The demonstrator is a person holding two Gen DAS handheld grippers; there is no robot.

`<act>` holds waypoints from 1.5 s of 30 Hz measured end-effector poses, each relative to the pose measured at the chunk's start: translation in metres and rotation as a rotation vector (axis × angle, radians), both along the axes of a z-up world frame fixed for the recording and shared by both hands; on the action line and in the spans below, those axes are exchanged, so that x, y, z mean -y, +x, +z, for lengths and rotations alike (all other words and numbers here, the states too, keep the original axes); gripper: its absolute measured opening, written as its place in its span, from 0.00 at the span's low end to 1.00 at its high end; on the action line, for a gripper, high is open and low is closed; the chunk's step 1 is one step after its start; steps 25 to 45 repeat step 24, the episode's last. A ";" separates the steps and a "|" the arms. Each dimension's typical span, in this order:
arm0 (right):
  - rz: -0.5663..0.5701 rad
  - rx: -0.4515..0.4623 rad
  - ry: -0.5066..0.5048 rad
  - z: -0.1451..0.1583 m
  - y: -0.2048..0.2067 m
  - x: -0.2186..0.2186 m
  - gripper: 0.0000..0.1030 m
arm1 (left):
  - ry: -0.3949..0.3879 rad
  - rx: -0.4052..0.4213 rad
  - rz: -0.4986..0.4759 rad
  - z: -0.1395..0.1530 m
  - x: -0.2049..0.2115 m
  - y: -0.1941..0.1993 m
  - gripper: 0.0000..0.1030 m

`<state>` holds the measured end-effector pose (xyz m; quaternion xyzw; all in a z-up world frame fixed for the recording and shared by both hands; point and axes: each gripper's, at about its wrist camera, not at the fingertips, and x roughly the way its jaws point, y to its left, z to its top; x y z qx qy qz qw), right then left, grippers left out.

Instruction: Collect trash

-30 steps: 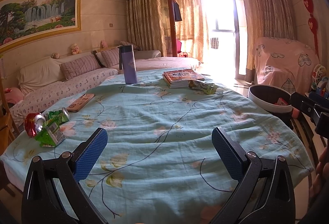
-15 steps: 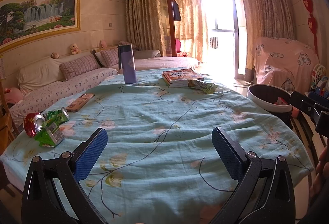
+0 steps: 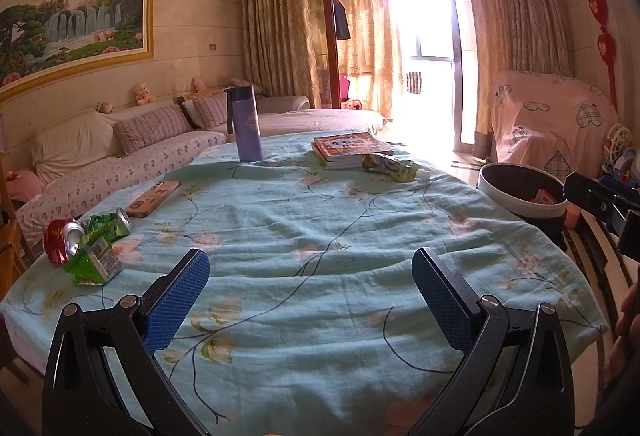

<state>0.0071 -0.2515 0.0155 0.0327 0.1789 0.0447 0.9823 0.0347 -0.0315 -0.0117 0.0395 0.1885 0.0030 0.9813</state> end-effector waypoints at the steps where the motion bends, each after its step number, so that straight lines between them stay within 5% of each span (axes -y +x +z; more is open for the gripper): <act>1: 0.000 0.001 0.001 0.001 -0.001 0.000 1.00 | -0.001 0.000 -0.001 0.000 0.000 0.000 1.00; 45: 0.005 -0.050 0.023 0.004 0.015 0.001 1.00 | -0.035 -0.044 -0.025 -0.001 -0.001 0.017 1.00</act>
